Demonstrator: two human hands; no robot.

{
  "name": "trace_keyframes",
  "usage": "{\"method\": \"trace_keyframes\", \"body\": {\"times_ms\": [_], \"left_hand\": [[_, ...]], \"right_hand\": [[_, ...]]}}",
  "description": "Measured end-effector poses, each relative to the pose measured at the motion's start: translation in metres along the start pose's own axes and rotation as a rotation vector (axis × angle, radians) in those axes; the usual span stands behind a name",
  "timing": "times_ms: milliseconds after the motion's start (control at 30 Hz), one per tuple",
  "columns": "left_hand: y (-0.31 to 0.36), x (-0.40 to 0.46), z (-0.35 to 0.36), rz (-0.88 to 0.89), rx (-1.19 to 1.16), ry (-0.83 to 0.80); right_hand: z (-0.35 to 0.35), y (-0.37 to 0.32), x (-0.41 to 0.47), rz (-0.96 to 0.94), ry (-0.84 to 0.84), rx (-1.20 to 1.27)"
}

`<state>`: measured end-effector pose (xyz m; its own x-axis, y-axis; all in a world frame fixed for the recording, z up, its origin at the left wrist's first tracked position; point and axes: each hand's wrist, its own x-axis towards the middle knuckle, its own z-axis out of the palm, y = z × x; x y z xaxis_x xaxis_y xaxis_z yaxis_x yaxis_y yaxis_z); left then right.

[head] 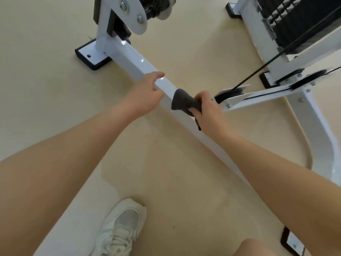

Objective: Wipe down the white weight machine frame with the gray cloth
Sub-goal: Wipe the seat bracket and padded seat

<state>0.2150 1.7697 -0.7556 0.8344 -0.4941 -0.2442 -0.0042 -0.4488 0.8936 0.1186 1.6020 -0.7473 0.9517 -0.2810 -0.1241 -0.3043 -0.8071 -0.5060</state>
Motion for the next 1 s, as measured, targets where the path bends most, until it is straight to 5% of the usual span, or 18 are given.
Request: {"method": "trace_keyframes", "body": {"times_ms": [400, 567, 800, 1000], "left_hand": [[0.121, -0.165, 0.066, 0.174, -0.258, -0.164], [0.175, -0.212, 0.073, 0.175, -0.043, 0.061], [0.239, -0.279, 0.048, 0.184, 0.149, 0.224], [0.290, -0.293, 0.008, 0.226, 0.155, 0.256]], "right_hand": [[-0.122, -0.004, -0.134, -0.121, -0.155, 0.484], [-0.173, -0.017, -0.173, -0.077, -0.229, 0.656], [-0.220, -0.063, -0.216, -0.260, -0.428, 0.742], [-0.268, -0.115, -0.214, -0.381, -0.228, 0.573]]}}
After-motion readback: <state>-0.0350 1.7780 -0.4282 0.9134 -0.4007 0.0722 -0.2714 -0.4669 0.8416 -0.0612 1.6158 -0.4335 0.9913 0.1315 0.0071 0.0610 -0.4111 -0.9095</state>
